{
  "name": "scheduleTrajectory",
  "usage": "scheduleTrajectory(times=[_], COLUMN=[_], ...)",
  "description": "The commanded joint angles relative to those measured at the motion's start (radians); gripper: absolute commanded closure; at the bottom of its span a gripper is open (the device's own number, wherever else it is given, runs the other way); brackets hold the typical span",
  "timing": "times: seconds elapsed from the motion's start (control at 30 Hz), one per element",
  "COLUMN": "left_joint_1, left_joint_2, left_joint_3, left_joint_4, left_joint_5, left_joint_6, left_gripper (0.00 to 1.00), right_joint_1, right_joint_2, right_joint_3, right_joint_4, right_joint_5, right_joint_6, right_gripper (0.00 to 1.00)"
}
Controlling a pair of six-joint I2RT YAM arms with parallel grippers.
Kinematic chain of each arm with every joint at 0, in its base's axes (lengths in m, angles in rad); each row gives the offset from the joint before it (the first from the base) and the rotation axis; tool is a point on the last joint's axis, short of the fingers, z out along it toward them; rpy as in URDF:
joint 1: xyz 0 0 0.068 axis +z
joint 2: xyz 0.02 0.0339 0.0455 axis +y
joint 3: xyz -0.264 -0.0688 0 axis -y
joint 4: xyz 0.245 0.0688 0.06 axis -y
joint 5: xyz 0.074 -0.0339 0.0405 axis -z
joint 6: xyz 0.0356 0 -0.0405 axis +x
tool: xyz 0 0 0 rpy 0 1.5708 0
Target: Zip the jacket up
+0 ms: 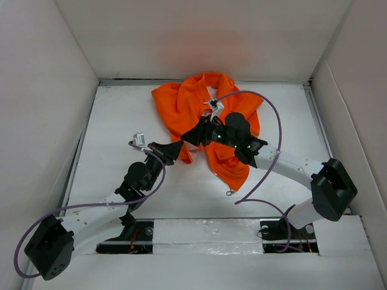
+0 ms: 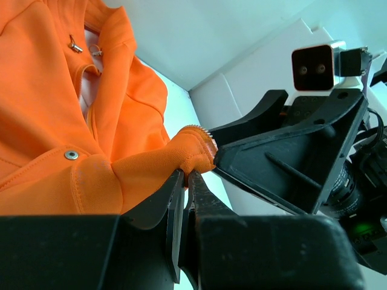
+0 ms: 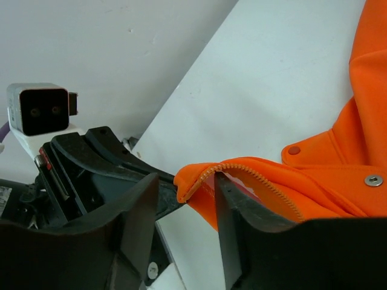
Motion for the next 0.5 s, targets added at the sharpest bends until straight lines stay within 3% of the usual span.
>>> scheduleTrajectory(times=[0.0,0.27,0.37,0.47], left_joint_1=[-0.004,-0.004,-0.004,-0.004], left_joint_2=[0.002,0.000,-0.010,-0.018], left_joint_3=[-0.013,-0.053,-0.062,-0.062], left_joint_4=[0.102,0.162,0.173,0.186], left_joint_5=[0.025,0.071,0.087,0.120], left_joint_6=[0.008,0.014,0.013,0.034], left_gripper=[1.00,1.00,1.00,1.00], right_joint_1=[-0.005,-0.014,-0.023,-0.034], right_joint_2=[0.000,-0.001,0.014,0.016], right_joint_3=[0.042,0.001,-0.001,-0.007], right_joint_4=[0.075,0.121,0.124,0.139], right_joint_5=[0.001,0.031,0.005,-0.040], right_joint_6=[0.016,0.036,0.039,0.040], right_gripper=[0.57,0.91,0.99,1.00])
